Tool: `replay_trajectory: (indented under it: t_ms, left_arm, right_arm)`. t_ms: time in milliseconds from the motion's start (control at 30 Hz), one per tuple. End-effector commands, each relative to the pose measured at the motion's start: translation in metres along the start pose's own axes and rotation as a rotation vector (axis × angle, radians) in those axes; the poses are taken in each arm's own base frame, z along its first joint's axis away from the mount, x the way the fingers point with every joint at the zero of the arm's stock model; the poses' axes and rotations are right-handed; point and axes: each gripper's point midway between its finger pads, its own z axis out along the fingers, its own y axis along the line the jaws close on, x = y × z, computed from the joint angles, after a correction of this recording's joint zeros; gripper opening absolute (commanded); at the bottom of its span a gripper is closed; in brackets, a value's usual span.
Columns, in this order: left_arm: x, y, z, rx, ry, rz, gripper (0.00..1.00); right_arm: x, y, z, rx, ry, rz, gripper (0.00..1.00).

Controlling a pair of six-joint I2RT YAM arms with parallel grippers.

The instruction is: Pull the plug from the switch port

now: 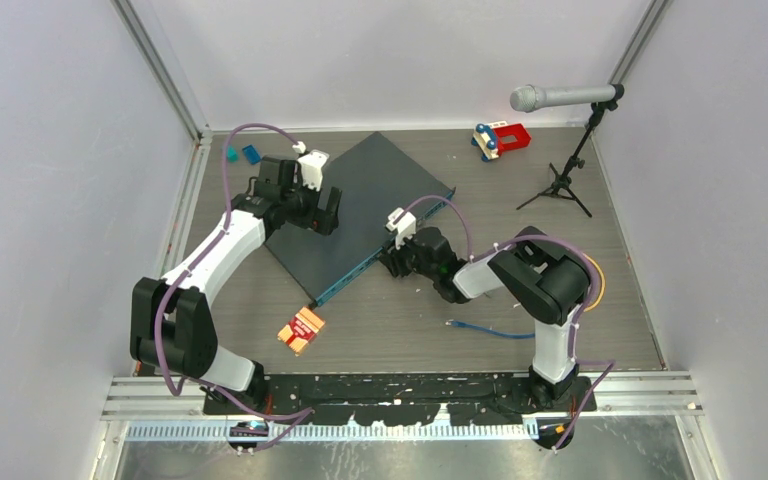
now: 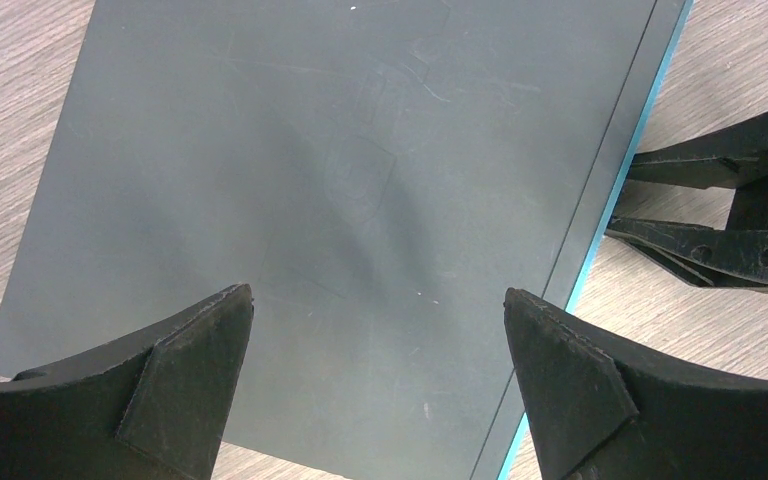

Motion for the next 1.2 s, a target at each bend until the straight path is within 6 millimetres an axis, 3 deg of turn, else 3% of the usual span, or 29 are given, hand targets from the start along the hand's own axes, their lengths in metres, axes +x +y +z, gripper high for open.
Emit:
replay_trajectory:
  t_ms: [0,367,533,900,1167]
  left_arm:
    - [-0.020,-0.001,-0.004,0.015,-0.055,-0.012,0.99]
    - [-0.016,-0.002,0.000,0.022,-0.040,-0.016,0.99]
    - [-0.014,-0.003,0.000,0.026,-0.035,-0.014,0.99]
    - [-0.001,-0.012,-0.008,0.080,-0.042,0.083,0.97]
    - [0.026,-0.030,-0.011,0.107,-0.010,0.239,0.96]
  right_arm:
    - [-0.013,0.000,0.005,0.013,-0.073,-0.006,0.42]
    - [-0.016,-0.004,0.007,0.038,-0.118,-0.005,0.20]
    - [-0.014,-0.007,0.006,0.060,-0.113,-0.007,0.01]
    - [-0.007,-0.018,-0.006,0.124,-0.049,-0.001,0.00]
    - [-0.001,-0.015,-0.012,0.120,0.008,0.021,0.00]
